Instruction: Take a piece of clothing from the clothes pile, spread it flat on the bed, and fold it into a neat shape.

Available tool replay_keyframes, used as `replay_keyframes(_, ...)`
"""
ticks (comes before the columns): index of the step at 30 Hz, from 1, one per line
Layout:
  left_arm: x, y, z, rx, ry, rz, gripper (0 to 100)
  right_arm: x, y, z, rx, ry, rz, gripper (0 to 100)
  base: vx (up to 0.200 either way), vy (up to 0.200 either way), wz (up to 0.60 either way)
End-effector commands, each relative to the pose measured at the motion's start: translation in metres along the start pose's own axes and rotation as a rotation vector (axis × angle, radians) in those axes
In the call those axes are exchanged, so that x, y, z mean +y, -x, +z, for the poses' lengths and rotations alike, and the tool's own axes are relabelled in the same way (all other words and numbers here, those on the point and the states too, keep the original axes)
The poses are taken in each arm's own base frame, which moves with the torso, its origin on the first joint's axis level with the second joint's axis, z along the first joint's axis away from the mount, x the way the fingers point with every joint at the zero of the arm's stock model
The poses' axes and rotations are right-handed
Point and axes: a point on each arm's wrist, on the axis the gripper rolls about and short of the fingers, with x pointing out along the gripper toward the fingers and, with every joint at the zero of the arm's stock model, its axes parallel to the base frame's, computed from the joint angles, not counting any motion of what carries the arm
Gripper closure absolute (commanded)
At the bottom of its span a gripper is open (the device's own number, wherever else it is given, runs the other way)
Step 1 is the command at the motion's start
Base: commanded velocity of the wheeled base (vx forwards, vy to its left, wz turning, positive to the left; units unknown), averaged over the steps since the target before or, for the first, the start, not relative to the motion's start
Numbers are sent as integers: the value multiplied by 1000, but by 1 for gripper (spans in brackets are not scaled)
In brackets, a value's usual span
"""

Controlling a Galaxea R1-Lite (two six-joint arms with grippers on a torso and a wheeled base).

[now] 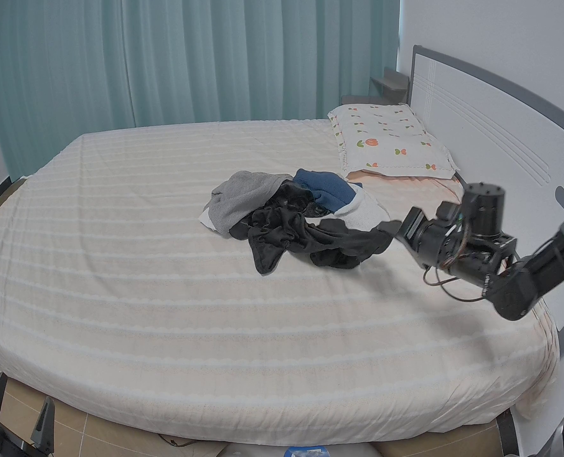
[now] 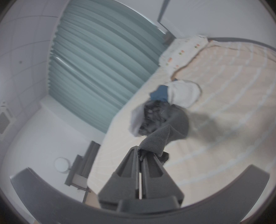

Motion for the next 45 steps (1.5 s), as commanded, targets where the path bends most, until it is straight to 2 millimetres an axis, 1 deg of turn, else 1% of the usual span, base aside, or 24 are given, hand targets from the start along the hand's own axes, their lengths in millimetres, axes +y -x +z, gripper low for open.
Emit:
replay_keyframes(1, 0, -1, -4, 6, -10, -11, 0, 83, 88, 31, -100, 66, 328, 100, 0, 0, 0)
replay_keyframes(3, 0, -1, -4, 4, -11, -11, 0, 85, 90, 32, -102, 68, 338, 100, 0, 0, 0)
replay_keyframes(4, 0, -1, -4, 9, -30, -13, 0, 97, 101, 39, -106, 80, 390, 100, 0, 0, 0)
replay_keyframes(6, -1, -1, -4, 3, -42, -19, 0, 105, 109, 43, -99, 87, 417, 100, 0, 0, 0)
replay_keyframes(10, -1, 1, -1, -19, -24, -10, 0, 111, 116, 46, -93, 91, 430, 100, 0, 0, 0)
replay_keyframes(11, 0, 4, 22, -83, 16, -14, 0, 112, 117, 47, -94, 90, 429, 100, 0, 0, 0)
replay_keyframes(13, 0, 10, 97, -223, 181, -48, 0, 114, 116, 48, -89, 91, 428, 100, 0, 0, 0)
replay_keyframes(15, 0, -5, 115, -153, 214, -91, 0, 115, 112, 48, -71, 86, 412, 100, 0, 0, 0)
replay_keyframes(17, -3, -22, 110, -45, 104, -154, 0, 115, 110, 47, -53, 79, 390, 100, 0, 0, 0)
replay_keyframes(19, -4, -45, 90, 131, 18, -204, 0, 113, 108, 45, -41, 77, 379, 100, 0, 0, 0)
replay_keyframes(20, -4, -48, 89, 150, 9, -211, 0, 112, 108, 44, -40, 75, 377, 100, 0, 0, 0)
replay_keyframes(23, -10, -77, 79, 326, -5, -370, 0, 109, 105, 42, -27, 73, 363, 100, 0, 0, 0)
replay_keyframes(24, -10, -79, 80, 331, -3, -374, 0, 109, 104, 42, -26, 73, 362, 100, 0, 0, 0)
replay_keyframes(25, -15, -98, 77, 420, -3, -426, 0, 107, 102, 41, -21, 71, 354, 100, 0, 0, 0)
replay_keyframes(26, -15, -100, 76, 425, -3, -429, 0, 106, 101, 40, -18, 70, 350, 100, 0, 0, 0)
replay_keyframes(27, -20, -119, 71, 486, -12, -458, 0, 104, 98, 39, -11, 68, 343, 100, 0, 0, 0)
replay_keyframes(30, -26, -152, 60, 556, -7, -467, 0, 101, 90, 37, -1, 64, 328, 100, 0, 0, 0)
replay_keyframes(31, -27, -153, 60, 558, -8, -467, 0, 101, 90, 37, -2, 64, 329, 100, 0, 0, 0)
replay_keyframes(32, -29, -168, 52, 598, -8, -443, 0, 101, 88, 37, -1, 64, 328, 100, 0, 0, 0)
replay_keyframes(34, -33, -178, 42, 652, -22, -412, 0, 101, 88, 37, 0, 65, 327, 100, 0, 0, 0)
replay_keyframes(36, -46, -192, 27, 741, -27, -433, 0, 102, 88, 38, -2, 69, 329, 100, 0, 0, 0)
replay_keyframes(42, -74, -213, 14, 756, 4, -499, 0, 101, 87, 38, -1, 77, 326, 100, 0, 0, 0)
replay_keyframes(44, -102, -236, 3, 793, 16, -536, 0, 99, 86, 38, 10, 98, 297, 100, 0, 0, 0)
replay_keyframes(45, -104, -237, 3, 793, 17, -536, 0, 99, 86, 39, 10, 98, 297, 100, 0, 0, 0)
